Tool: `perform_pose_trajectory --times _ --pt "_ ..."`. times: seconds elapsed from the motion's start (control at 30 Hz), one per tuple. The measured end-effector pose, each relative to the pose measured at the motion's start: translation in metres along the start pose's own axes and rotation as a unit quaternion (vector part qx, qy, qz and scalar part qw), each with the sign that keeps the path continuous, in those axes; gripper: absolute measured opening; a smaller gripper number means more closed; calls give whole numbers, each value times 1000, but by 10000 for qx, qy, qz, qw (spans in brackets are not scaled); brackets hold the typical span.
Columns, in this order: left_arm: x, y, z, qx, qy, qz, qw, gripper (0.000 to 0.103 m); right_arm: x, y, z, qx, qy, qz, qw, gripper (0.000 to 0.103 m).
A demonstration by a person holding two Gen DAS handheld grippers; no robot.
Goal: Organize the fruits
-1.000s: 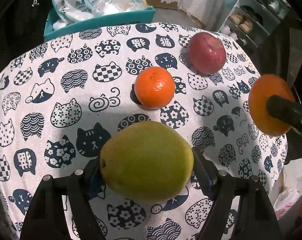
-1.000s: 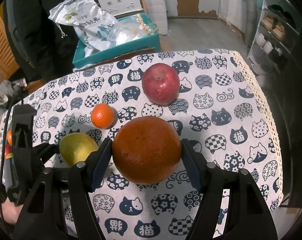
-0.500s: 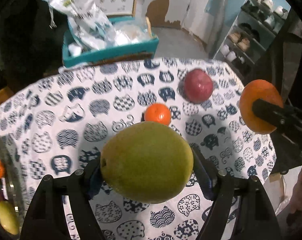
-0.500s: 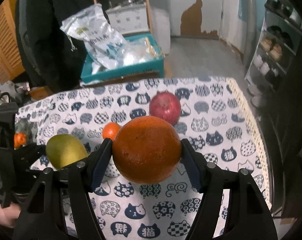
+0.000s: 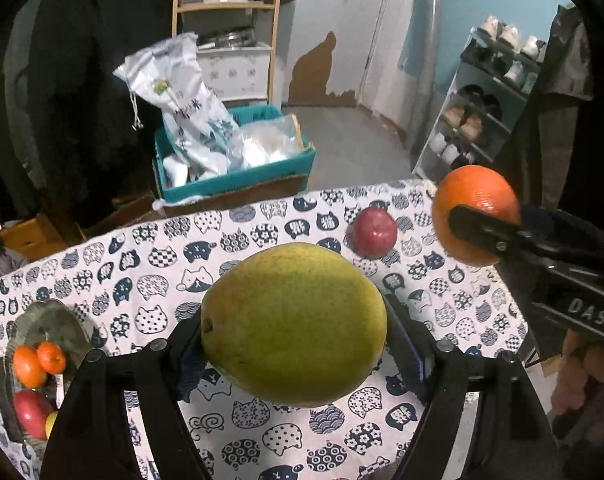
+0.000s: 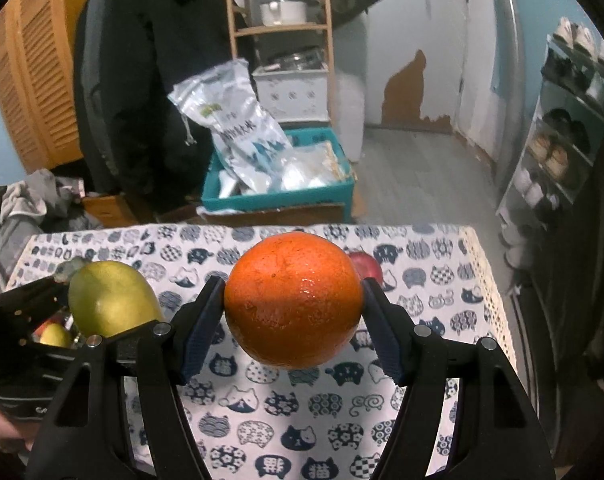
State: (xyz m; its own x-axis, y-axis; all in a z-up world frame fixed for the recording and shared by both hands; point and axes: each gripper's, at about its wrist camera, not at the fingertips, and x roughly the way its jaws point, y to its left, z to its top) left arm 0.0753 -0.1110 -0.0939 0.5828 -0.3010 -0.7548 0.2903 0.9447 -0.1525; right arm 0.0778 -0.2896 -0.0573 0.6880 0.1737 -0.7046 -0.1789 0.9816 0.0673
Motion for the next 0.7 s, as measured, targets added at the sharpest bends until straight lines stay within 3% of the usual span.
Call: perform_pose_trajectory --times 0.37,0.7 --pt "-52 20 1 -116 -418 -2 9991 80 -20 40 15 -320 -271 193 9989 69" --pt "-74 53 -5 -341 -581 129 9976 80 -19 87 28 -579 -341 507 9964 69"
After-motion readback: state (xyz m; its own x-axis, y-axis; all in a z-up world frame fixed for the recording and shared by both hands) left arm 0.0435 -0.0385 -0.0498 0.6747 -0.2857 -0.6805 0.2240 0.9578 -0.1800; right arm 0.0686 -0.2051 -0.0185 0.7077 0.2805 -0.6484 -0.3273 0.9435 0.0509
